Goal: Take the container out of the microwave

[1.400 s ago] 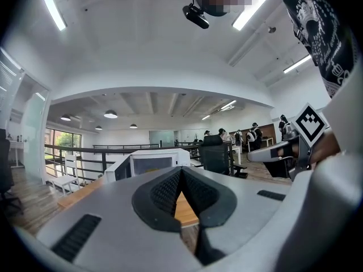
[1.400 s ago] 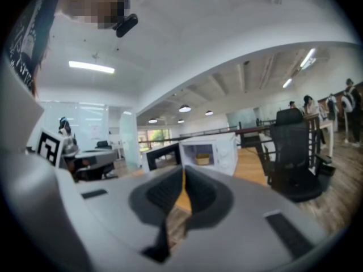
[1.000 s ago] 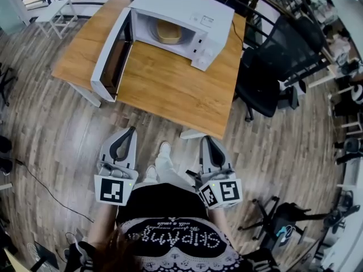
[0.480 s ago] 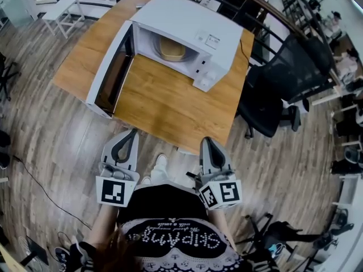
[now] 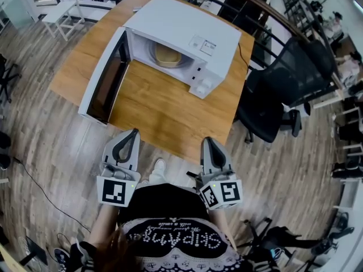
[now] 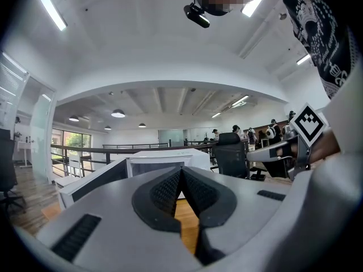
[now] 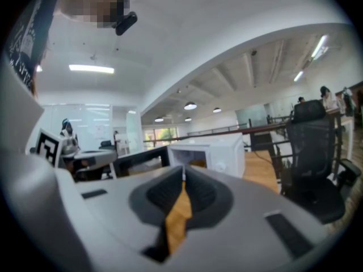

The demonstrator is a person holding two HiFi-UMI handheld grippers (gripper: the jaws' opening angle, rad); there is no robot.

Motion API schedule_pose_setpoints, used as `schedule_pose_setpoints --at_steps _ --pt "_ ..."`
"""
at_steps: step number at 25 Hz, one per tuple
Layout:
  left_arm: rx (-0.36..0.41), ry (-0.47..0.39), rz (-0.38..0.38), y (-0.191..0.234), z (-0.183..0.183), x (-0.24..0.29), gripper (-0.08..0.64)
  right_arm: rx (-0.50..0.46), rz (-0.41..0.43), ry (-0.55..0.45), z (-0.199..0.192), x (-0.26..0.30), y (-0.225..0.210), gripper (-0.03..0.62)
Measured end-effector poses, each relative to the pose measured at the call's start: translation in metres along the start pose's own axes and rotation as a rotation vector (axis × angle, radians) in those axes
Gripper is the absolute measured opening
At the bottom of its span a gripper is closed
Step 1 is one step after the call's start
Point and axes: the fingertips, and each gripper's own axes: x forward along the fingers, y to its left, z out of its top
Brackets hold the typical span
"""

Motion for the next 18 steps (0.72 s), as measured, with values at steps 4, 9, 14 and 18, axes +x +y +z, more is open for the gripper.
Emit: schedule_pose_setpoints --at_steps 4,9,14,18 --pt "0.001 -0.006 0.004 -0.005 0.003 0.006 0.031 -0.001 0.004 -0.005 0.003 0.002 -0.008 0.035" --pt "0.011 -0.011 0.010 -0.009 0.005 0.016 0.031 -0.002 0.018 -0.014 0.006 0.007 -0.017 0.037" --pt "0.011 -0.015 0.025 -0.012 0.006 0.021 0.031 0.006 0.031 -0.015 0.006 0.011 -0.024 0.037" --pt "0.012 -0.014 0.033 -0.014 0.007 0.018 0.031 0.008 0.037 -0.022 0.007 0.010 -0.026 0.036"
